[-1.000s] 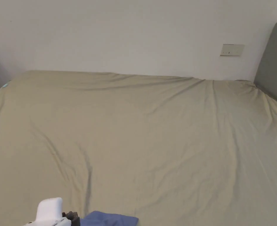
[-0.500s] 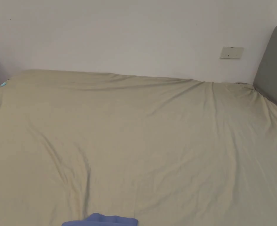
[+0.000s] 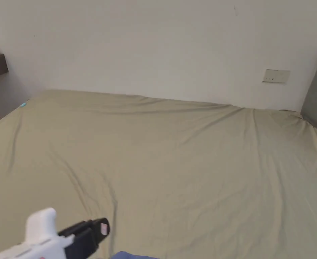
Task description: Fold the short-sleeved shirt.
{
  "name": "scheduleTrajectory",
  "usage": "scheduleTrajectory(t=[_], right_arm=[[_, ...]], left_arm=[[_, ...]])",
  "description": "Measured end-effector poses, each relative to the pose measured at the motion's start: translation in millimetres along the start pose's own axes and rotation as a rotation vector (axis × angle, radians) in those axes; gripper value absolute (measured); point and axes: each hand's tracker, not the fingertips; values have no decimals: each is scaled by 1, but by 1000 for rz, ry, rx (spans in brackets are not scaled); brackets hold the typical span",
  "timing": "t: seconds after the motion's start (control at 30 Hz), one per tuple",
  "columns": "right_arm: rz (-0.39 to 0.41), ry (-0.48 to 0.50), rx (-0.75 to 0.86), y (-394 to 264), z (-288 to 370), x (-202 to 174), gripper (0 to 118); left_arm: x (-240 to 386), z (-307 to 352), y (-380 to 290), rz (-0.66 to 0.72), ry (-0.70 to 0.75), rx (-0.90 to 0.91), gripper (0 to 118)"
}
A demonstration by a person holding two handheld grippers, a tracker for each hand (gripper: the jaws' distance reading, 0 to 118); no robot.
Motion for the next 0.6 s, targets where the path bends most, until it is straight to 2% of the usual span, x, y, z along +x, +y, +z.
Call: scheduleTrajectory(t=[0.13,0.3,0.47,0.6], right_arm=[[14,95,-12,2,-26,-31,3],[71,291,-60,-4,-74,-89,3],[230,450,-244,-50,-166,-168,3],[273,483,-481,-122,-247,-214,3]], left_arm=[[-20,54,8,-27,79,75,8],[-55,94,-14,94,137,77,8],[-73,106,-25,138,151,63,8],[-75,96,-29,157,136,38,8]])
